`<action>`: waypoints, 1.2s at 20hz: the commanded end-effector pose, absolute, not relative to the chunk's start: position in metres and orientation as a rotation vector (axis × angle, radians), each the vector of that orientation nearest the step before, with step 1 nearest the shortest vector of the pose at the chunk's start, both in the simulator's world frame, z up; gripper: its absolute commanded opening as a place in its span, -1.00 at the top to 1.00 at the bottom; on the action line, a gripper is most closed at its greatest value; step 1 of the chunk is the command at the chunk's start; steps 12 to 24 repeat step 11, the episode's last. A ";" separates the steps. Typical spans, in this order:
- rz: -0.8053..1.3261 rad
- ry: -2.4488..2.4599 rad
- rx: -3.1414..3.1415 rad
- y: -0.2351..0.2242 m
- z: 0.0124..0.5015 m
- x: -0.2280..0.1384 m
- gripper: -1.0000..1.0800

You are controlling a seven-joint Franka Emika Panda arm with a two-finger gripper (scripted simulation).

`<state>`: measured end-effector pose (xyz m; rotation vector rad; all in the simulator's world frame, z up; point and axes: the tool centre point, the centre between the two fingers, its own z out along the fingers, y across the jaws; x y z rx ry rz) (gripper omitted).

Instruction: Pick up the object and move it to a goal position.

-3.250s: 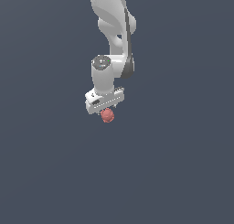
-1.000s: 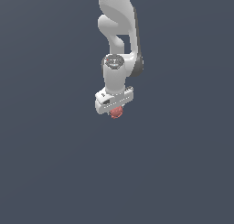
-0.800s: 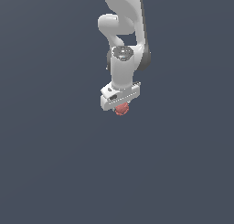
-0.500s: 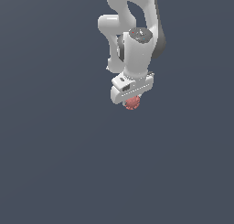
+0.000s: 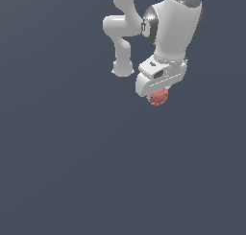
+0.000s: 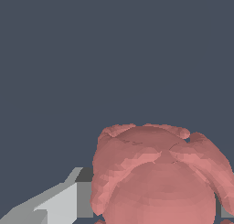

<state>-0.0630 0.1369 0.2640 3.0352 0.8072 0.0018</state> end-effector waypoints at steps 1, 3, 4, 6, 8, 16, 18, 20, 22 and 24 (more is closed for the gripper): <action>0.000 0.805 3.036 0.148 0.277 -0.061 1.00; 0.000 0.805 3.036 0.155 0.285 -0.059 1.00; 0.000 0.805 3.037 0.157 0.288 -0.058 1.00; 0.000 0.805 3.037 0.162 0.293 -0.057 1.00; 0.000 0.805 3.037 0.164 0.296 -0.056 1.00; 0.000 0.805 3.037 0.166 0.298 -0.055 1.00; 0.000 0.805 3.037 0.166 0.298 -0.055 1.00; 0.000 0.805 3.037 0.166 0.298 -0.055 1.00; 0.000 0.805 3.037 0.166 0.298 -0.055 1.00; 0.000 0.805 3.037 0.166 0.298 -0.055 1.00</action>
